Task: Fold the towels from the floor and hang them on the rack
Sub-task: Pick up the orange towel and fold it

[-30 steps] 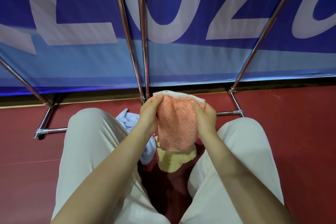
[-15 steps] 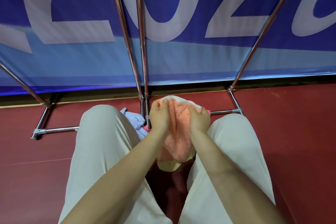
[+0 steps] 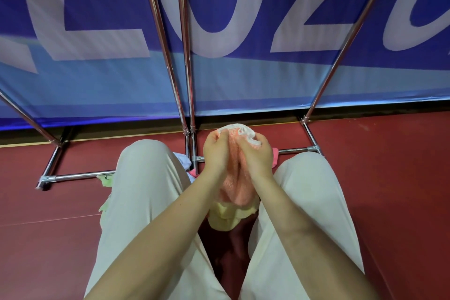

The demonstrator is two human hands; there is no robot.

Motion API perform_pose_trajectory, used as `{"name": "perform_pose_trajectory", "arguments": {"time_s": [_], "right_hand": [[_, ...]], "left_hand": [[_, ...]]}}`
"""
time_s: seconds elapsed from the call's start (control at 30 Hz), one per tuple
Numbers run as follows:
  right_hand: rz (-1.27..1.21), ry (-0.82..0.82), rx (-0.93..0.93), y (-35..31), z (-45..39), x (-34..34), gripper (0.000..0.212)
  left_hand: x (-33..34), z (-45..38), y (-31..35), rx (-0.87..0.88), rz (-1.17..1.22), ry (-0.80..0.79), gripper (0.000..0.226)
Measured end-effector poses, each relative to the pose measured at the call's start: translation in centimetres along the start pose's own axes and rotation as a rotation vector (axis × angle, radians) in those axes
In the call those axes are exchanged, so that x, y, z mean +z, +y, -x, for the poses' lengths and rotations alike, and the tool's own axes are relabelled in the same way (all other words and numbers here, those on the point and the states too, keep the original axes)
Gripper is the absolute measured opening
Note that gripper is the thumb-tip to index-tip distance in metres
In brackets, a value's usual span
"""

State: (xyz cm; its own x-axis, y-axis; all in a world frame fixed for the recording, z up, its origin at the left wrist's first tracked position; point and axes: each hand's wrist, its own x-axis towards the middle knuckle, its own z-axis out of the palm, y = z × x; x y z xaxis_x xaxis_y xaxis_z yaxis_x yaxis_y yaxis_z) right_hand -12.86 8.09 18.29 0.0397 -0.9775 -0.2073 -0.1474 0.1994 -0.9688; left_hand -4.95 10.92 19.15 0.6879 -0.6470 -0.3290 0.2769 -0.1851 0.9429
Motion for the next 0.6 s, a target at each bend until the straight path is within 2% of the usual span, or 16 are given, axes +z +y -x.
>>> {"name": "perform_pose_trajectory", "arguments": {"time_s": [0.1,0.17,0.27,0.33,0.47,0.6], "right_hand": [[0.087,0.055,-0.006,0.3,-0.4,-0.5,0.023],[0.120,0.139,-0.041,0.4,-0.9,-1.0,0.022],[0.149,0.175,-0.047,-0.2,-1.0,-1.8,0.013],[0.147,0.209,-0.051,-0.4,-0.9,-2.6,0.010],[0.092,0.233,-0.003,-0.4,-0.9,-3.0,0.016],[0.100,0.252,-0.055,0.2,-0.5,-2.0,0.007]], "left_hand": [[-0.2,0.2,0.4,0.040,-0.055,-0.035,0.015],[-0.2,0.4,0.5,0.093,-0.088,-0.058,0.017],[-0.3,0.7,0.5,0.130,-0.130,-0.106,0.023],[-0.4,0.8,0.3,0.134,-0.150,-0.112,0.031],[-0.6,0.9,-0.1,0.112,-0.148,-0.101,0.024],[-0.2,1.7,-1.1,0.100,-0.149,-0.115,0.021]]}}
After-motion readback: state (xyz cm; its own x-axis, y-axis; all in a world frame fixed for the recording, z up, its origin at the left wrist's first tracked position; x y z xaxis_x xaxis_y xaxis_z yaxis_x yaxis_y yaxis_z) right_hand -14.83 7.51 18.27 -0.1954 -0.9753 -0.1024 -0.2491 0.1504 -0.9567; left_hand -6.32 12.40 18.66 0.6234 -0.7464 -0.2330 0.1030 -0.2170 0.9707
